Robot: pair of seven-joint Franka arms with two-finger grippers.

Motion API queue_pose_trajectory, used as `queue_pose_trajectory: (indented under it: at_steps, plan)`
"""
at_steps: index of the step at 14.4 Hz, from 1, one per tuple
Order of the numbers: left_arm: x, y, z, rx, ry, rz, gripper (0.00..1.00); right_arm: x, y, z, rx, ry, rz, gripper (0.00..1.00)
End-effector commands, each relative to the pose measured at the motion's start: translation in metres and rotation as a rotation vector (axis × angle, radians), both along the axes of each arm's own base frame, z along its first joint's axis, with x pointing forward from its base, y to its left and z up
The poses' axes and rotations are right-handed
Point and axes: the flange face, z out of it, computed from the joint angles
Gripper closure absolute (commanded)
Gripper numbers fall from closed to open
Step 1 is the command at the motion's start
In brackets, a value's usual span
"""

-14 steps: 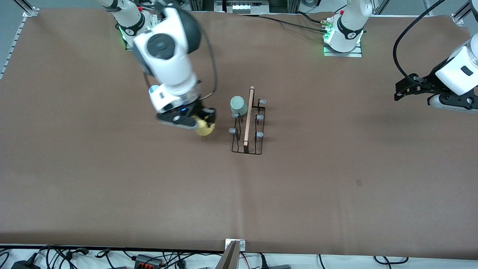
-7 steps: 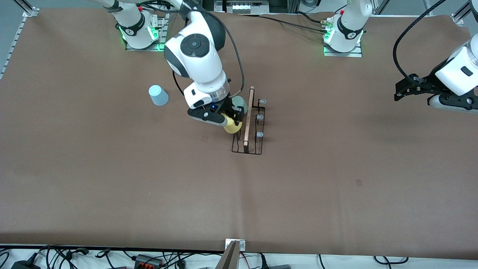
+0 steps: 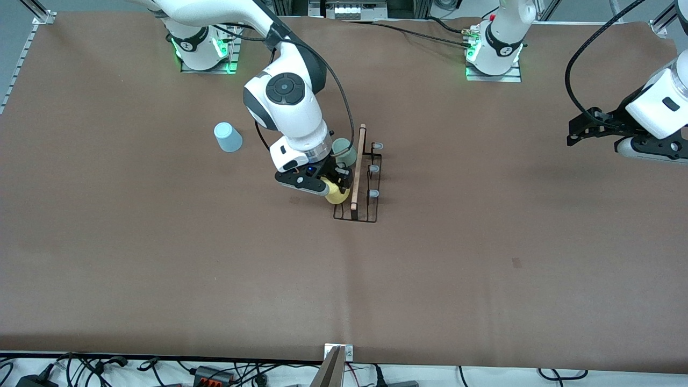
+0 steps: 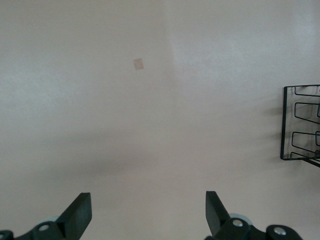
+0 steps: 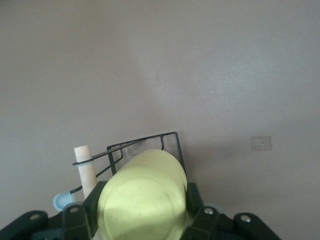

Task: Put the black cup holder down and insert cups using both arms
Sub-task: 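Lower the yellow cup onto a rack peg beside the teal cup, then open the right gripper and draw it back from the rack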

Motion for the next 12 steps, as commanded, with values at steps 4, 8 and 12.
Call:
queue_pose_trajectory:
  at_steps: [4,8,12]
  plan:
    - [0.002,0.001,0.006,-0.008,-0.005,-0.005,0.0,0.006,0.002,0.001,-0.008,-0.014,0.011,0.0]
    - [0.002,0.002,0.005,-0.008,-0.002,-0.002,0.0,0.023,-0.029,0.042,0.002,-0.04,-0.041,0.0]
    - [0.002,0.002,0.005,-0.008,-0.003,-0.003,0.0,0.037,-0.136,0.131,-0.143,0.031,0.036,0.0]
